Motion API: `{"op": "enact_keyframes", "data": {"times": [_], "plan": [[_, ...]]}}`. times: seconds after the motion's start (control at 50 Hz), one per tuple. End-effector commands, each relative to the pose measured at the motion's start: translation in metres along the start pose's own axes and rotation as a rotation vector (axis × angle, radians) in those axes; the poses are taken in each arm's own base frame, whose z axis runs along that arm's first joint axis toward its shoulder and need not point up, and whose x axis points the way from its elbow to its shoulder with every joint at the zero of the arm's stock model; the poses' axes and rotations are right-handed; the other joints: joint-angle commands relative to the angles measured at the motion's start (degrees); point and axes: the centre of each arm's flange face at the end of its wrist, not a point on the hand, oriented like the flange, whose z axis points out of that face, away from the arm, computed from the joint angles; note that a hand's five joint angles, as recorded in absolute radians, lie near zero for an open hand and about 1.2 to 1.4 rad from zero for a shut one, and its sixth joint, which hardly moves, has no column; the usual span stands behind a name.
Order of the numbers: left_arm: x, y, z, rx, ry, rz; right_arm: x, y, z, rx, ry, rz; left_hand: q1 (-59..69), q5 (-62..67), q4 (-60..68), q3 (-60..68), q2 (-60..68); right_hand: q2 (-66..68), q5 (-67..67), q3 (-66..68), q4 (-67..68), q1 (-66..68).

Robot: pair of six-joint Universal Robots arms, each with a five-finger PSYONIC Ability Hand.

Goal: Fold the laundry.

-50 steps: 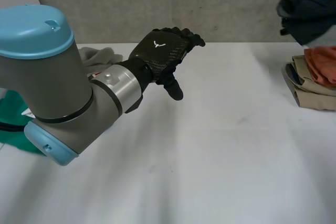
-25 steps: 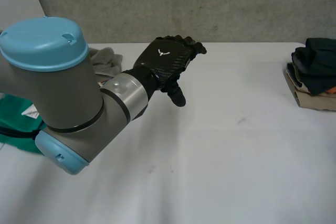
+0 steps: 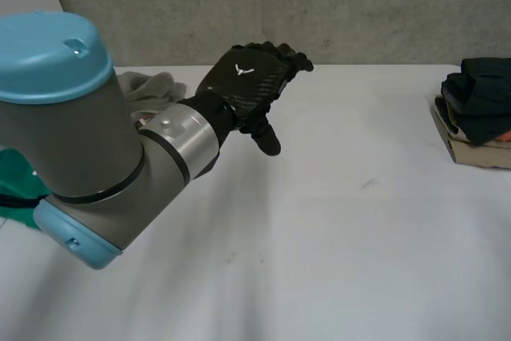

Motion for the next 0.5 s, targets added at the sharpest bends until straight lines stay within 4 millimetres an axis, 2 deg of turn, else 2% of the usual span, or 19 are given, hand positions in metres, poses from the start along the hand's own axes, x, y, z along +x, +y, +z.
{"op": "enact_keyframes", "data": {"times": [0.02, 0.06, 0.08, 0.12, 0.14, 0.16, 0.2, 0.22, 0.24, 0.28, 0.3, 0.32, 0.36, 0.38, 0.4, 0.44, 0.46, 0.5], "plan": [[-0.014, -0.024, -0.005, 0.069, -0.042, 0.012, 0.032, -0.065, -0.005, -0.009, 0.265, -0.122, 1.06, 1.46, 1.11, 1.18, 1.19, -2.72, -2.93, -2.58, -2.49, -3.76], [-0.021, -0.029, -0.006, 0.088, -0.066, 0.017, 0.012, -0.095, -0.005, 0.071, 0.236, -0.090, 1.06, 1.46, 1.11, 1.18, 1.19, -2.72, -2.93, -2.58, -2.49, -3.76], [-0.027, -0.033, -0.006, 0.098, -0.087, 0.019, -0.011, -0.127, -0.009, 0.157, 0.193, -0.039, 1.06, 1.46, 1.11, 1.18, 1.19, -2.72, -2.93, -2.58, -2.49, -3.76], [-0.043, -0.043, -0.008, 0.132, -0.158, 0.028, -0.032, -0.153, -0.017, 0.230, 0.143, 0.018, 1.06, 1.46, 1.11, 1.18, 1.19, -2.72, -2.93, -2.58, -2.49, -3.76], [-0.049, -0.047, -0.009, 0.145, -0.188, 0.033, -0.054, -0.175, -0.029, 0.294, 0.074, 0.079, 1.06, 1.46, 1.11, 1.18, 1.19, -2.72, -2.93, -2.58, -2.49, -3.76], [-0.065, -0.054, -0.012, 0.167, -0.260, 0.043, -0.061, -0.183, -0.034, 0.322, 0.043, 0.099, 0.89, 1.29, 0.94, 1.01, 1.02, -2.72, -2.93, -2.58, -2.49, -3.76], [-0.081, -0.058, -0.014, 0.184, -0.325, 0.050, -0.079, -0.202, -0.049, 0.384, -0.045, 0.144, 0.72, 1.12, 0.78, 0.84, 0.85, -2.72, -2.93, -2.58, -2.49, -3.76], [-0.087, -0.059, -0.014, 0.190, -0.348, 0.052, -0.097, -0.214, -0.066, 0.431, -0.154, 0.181, 0.72, 1.12, 0.77, 0.84, 0.85, -2.72, -2.93, -2.58, -2.49, -3.76], [-0.105, -0.058, -0.015, 0.189, -0.403, 0.061, -0.107, -0.220, -0.076, 0.453, -0.221, 0.201, 0.89, 1.29, 0.94, 1.01, 1.02, -2.72, -2.93, -2.58, -2.49, -3.76], [-0.123, -0.054, -0.017, 0.178, -0.451, 0.075, -0.126, -0.232, -0.097, 0.497, -0.359, 0.239, 0.72, 1.12, 0.78, 0.84, 0.85, -2.72, -2.93, -2.58, -2.49, -3.76], [-0.132, -0.052, -0.018, 0.167, -0.473, 0.089, -0.145, -0.241, -0.119, 0.525, -0.487, 0.272, 0.72, 1.12, 0.77, 0.84, 0.85, -2.72, -2.93, -2.58, -2.49, -3.76], [-0.151, -0.046, -0.021, 0.134, -0.522, 0.123, -0.154, -0.243, -0.130, 0.526, -0.548, 0.291, 0.39, 0.79, 0.44, 0.51, 0.52, -2.72, -2.93, -2.58, -2.49, -3.76], [-0.169, -0.036, -0.025, 0.086, -0.569, 0.168, -0.174, -0.244, -0.153, 0.529, -0.669, 0.310, -0.29, 0.11, -0.23, -0.16, -0.15, -2.72, -2.93, -2.58, -2.49, -3.76], [-0.177, -0.028, -0.026, 0.048, -0.589, 0.191, -0.193, -0.244, -0.173, 0.502, -0.754, 0.333, -0.62, -0.22, -0.57, -0.50, -0.49, -2.72, -2.93, -2.58, -2.49, -3.76], [-0.192, -0.009, -0.028, -0.034, -0.617, 0.237, -0.201, -0.243, -0.182, 0.481, -0.788, 0.347, -0.79, -0.39, -0.74, -0.67, -0.66, -2.72, -2.93, -2.58, -2.49, -3.76], [-0.205, 0.013, -0.029, -0.120, -0.631, 0.288, -0.216, -0.241, -0.199, 0.434, -0.842, 0.361, -0.12, 0.28, -0.07, 0.00, 0.01, -2.72, -2.93, -2.58, -2.49, -3.76], [-0.216, 0.033, -0.031, -0.205, -0.638, 0.343, -0.228, -0.237, -0.214, 0.378, -0.883, 0.360, -0.12, 0.28, -0.07, 0.00, 0.01, -2.72, -2.93, -2.58, -2.49, -3.76], [-0.223, 0.051, -0.033, -0.280, -0.630, 0.402, -0.235, -0.230, -0.222, 0.325, -0.898, 0.344, 0.04, 0.45, 0.10, 0.17, 0.18, -2.72, -2.93, -2.58, -2.49, -3.76]]}}
